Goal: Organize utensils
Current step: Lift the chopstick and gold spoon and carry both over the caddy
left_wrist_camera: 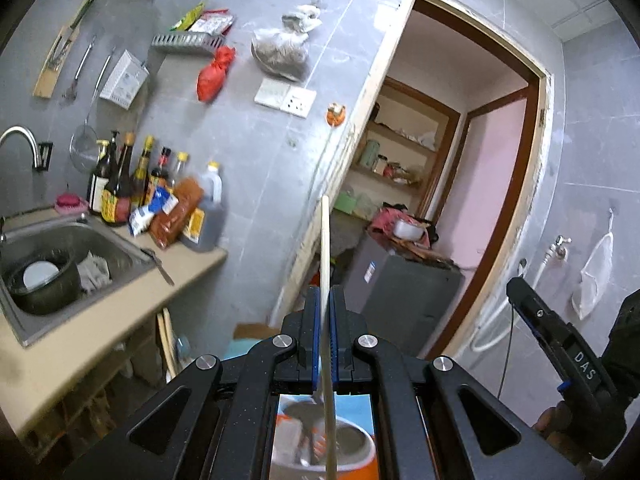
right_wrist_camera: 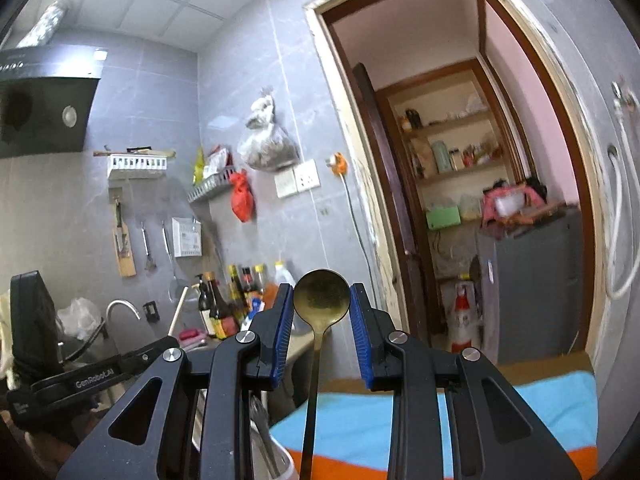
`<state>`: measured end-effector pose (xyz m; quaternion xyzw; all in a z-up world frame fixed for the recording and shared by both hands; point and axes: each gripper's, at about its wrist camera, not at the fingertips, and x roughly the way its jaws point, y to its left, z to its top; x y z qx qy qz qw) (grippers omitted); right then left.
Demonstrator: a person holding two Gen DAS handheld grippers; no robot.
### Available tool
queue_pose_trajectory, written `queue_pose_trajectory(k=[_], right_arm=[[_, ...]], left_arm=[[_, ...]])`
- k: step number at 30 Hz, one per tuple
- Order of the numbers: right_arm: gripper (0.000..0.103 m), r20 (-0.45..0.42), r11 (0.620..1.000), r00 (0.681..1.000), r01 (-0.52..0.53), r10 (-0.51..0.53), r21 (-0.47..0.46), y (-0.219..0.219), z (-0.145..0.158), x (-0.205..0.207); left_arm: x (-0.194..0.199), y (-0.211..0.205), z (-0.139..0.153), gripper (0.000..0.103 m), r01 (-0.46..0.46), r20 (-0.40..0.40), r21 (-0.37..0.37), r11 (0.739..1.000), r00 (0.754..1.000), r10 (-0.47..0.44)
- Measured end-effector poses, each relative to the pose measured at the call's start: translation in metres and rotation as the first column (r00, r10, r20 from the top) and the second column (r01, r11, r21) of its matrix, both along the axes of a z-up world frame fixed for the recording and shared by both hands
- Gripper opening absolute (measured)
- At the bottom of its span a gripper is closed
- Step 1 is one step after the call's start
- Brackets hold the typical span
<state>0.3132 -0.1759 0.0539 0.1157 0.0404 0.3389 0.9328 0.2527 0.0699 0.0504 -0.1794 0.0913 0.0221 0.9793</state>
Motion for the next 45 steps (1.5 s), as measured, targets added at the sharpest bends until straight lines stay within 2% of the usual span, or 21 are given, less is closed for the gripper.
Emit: queue_pose_trajectory(k=[5,8,13,17,21,31,45], right_arm=[[0.026,0.037,0.999,0.999,-0.010,0.008,0.050,0.022,0.009,0.003],[0.026,0.047,0.994,0.999,-0.011,0.006,0.107,0.029,0.007,0.004],[0.026,0.050,0.977,0.999,0.000,-0.011,0.214,0.038,-0.012,0.007],[0.026,0.064,0.978,0.998,0.005,-0.019,0.207,0.052,-0.030,0.006],[0.026,0.063,0.984,0.998,0.008,-0.020,0.177,0.067,-0.049,0.005],[0.026,0.097,0.993,0.994,0.035,-0.045,0.109,0.085,-0.079,-0.005],[0.026,0.141,0.998,0.989,0.043,-0.048,0.040,0.098,-0.095,-0.011]], left_arm=[[0.008,0.023,0.005,0.002,-0.008,0.046,0.013,1.000,0.999,0.008],[0.012,0.047,0.002,0.002,-0.017,0.076,-0.044,0.999,0.997,0.020],[0.018,0.078,-0.015,0.002,-0.039,0.115,-0.117,0.992,0.992,0.053],[0.021,0.093,-0.031,0.002,-0.040,0.140,-0.164,0.986,0.988,0.063],[0.024,0.098,-0.042,0.002,-0.047,0.168,-0.176,0.983,0.983,0.077],[0.028,0.092,-0.063,0.002,-0.077,0.213,-0.124,0.989,0.972,0.102],[0.022,0.068,-0.072,0.002,-0.129,0.294,0.010,0.992,0.948,0.120]])
